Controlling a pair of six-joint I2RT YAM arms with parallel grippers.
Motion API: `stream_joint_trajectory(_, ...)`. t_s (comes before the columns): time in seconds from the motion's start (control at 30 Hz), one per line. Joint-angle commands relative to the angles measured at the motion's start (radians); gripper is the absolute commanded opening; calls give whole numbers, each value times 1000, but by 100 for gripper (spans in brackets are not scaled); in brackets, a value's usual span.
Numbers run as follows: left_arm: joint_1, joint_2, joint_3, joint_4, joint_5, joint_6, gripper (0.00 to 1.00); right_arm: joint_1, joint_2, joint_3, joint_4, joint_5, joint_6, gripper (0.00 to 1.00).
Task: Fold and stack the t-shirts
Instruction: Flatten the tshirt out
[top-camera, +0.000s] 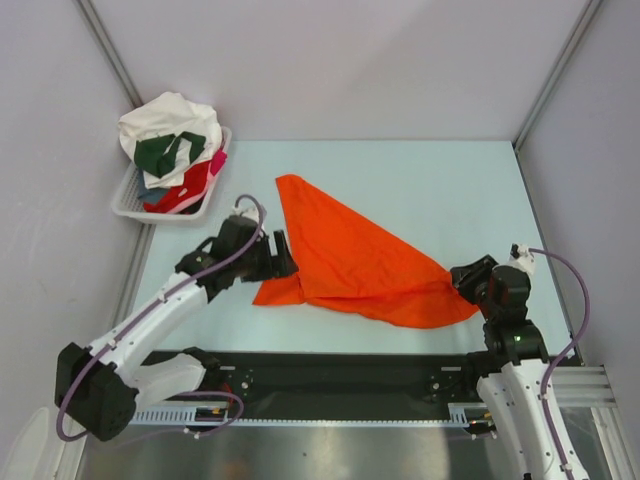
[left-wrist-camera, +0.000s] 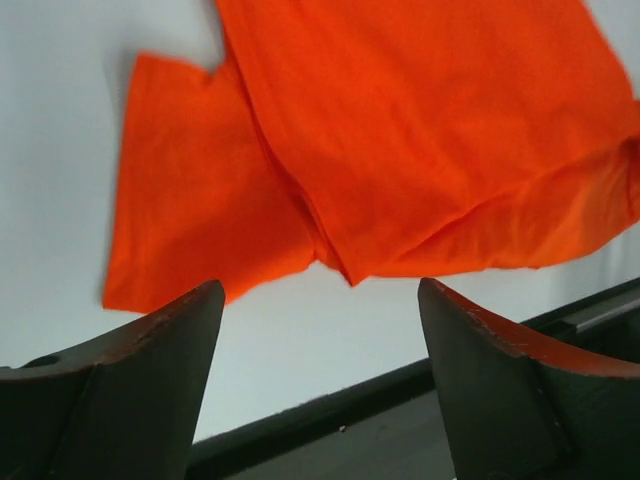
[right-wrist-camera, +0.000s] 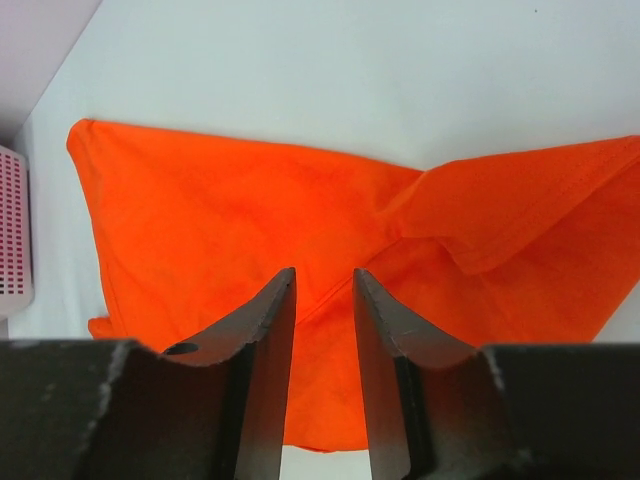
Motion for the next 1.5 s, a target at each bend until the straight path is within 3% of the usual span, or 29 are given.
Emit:
stream_joint_trajectory(0.0,-71,-92,-135,91,-8,-103,82,2,-38,-24,-23,32,21,36)
stream_joint_trajectory(0.2,-150,-113,-266,189,-23,-188,75,2,-127,-83,-52,24,56,36)
stream_joint_trajectory(0.43,-241,-41,-239,252,-65,-226,68,2,-130,-90,-45,24,57,36)
stream_joint_trajectory(1.13,-253,197,-179,371,-149,-289,48,4,-121,-82,-45,41,56,35)
stream_joint_trajectory(1.23,-253,211,-186,391,-143,-295,38,2,-122,-79,-43,44,57,35)
stream_joint_trajectory(1.27,-253,211,-188,391,-144,-295,27,2,-122,-79,-45,47,59,34)
stream_joint_trajectory(1.37,-253,196,-179,387,-164,-286,8,2,-121,-79,-43,50,54,34)
stream_joint_trajectory(1.47,-244,167,-136,335,-184,-268,0,2,-119,-84,-39,56,53,34)
